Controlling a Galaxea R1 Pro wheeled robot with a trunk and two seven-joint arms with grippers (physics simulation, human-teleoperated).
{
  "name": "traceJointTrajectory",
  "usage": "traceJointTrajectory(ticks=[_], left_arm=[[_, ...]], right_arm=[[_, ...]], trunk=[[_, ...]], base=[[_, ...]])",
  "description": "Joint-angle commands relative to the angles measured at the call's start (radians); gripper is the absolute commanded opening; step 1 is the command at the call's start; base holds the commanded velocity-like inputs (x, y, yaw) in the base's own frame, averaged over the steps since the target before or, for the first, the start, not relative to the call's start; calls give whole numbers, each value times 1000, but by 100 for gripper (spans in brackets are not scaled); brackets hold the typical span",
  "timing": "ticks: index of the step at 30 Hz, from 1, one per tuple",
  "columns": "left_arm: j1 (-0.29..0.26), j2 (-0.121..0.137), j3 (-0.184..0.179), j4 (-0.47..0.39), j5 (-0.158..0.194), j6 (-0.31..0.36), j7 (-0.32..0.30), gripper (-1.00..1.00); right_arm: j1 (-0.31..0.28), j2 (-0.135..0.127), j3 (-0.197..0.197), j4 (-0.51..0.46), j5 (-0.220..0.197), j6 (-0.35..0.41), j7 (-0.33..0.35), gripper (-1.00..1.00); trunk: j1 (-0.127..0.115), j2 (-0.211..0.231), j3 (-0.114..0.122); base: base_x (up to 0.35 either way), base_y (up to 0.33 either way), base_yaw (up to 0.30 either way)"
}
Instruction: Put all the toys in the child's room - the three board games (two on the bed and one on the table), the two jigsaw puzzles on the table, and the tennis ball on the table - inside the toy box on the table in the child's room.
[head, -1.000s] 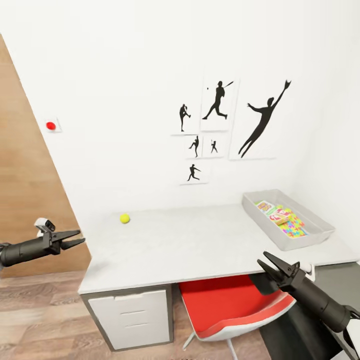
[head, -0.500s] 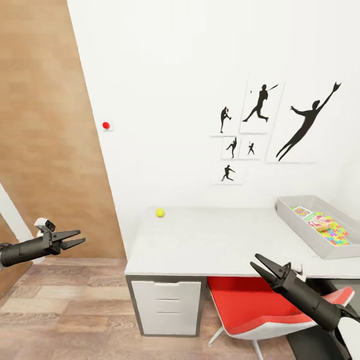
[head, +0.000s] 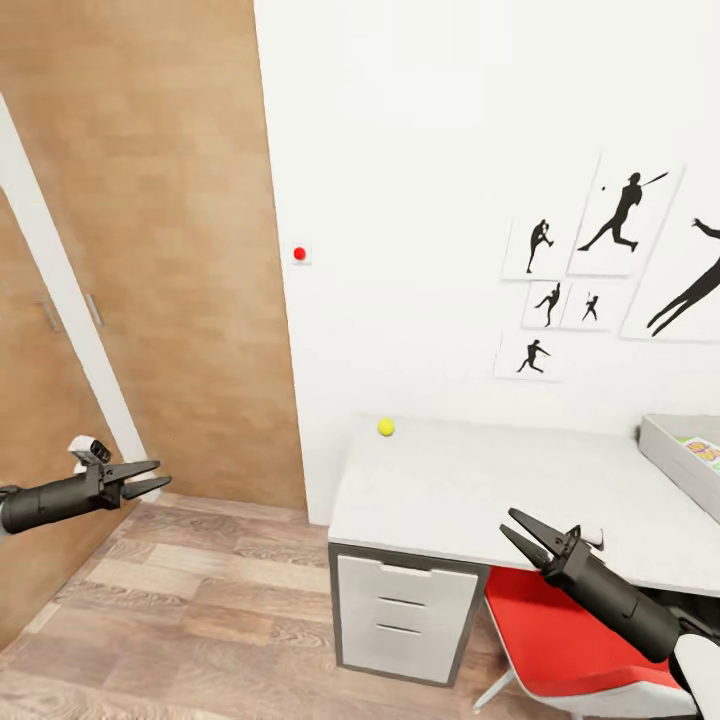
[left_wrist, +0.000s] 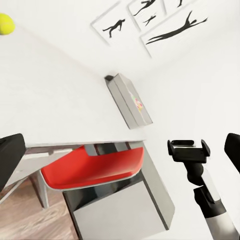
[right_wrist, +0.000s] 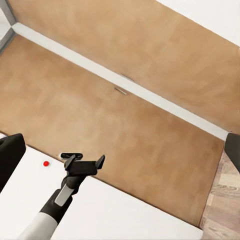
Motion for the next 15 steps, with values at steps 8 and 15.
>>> traceJointTrajectory(ticks=[8,15], left_arm=[[-1,0,-1,0,1,11,-3,100],[-1,0,-1,0,1,10,-3,100]], right_arm=[[-1,0,1,-1,1,-27,2,100],[-1,0,2,-1,1,-38,1,100]], trunk=[[1,-2,0],[1,-2,0]], base=[[47,280,108],[72,166,5]])
